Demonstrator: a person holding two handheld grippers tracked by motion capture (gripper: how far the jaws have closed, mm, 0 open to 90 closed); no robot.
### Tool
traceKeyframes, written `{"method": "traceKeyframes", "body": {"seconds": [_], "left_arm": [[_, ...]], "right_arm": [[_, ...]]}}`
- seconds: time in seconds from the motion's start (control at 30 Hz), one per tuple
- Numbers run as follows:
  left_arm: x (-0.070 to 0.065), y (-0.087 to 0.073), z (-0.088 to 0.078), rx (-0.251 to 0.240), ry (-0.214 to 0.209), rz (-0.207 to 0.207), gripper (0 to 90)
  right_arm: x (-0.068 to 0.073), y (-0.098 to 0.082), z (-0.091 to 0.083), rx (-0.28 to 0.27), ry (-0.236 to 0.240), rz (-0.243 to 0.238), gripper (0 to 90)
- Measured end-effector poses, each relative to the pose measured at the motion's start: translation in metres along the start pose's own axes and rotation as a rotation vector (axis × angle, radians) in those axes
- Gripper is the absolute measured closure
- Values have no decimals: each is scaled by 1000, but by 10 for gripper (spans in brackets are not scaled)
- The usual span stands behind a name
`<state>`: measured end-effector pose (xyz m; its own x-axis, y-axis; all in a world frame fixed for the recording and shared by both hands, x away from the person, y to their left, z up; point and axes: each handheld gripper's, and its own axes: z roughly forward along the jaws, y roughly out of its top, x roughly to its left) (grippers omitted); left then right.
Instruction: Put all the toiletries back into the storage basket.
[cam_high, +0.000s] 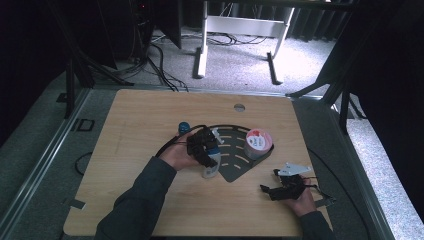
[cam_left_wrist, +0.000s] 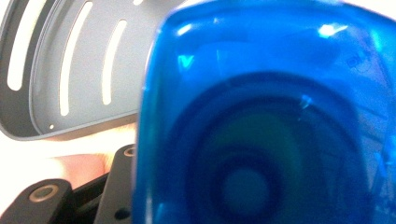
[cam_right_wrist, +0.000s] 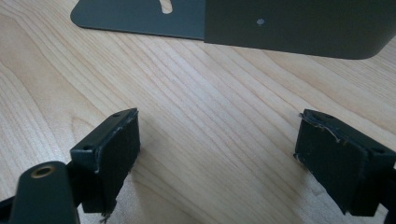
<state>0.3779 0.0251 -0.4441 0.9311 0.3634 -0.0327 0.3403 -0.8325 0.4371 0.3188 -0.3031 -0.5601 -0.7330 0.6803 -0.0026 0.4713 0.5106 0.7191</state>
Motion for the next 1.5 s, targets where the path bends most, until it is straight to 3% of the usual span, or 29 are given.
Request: {"method": "traceKeyframes", "body": {"seconds": [0.6, 1.5], "left_arm": [[-5, 19, 4, -29, 9, -6, 552], [0, 36, 8, -69, 83, -63, 552]], "right_arm": [[0, 0, 0, 0, 0, -1, 137], [0, 0, 0, 0, 1, -3, 136]]}}
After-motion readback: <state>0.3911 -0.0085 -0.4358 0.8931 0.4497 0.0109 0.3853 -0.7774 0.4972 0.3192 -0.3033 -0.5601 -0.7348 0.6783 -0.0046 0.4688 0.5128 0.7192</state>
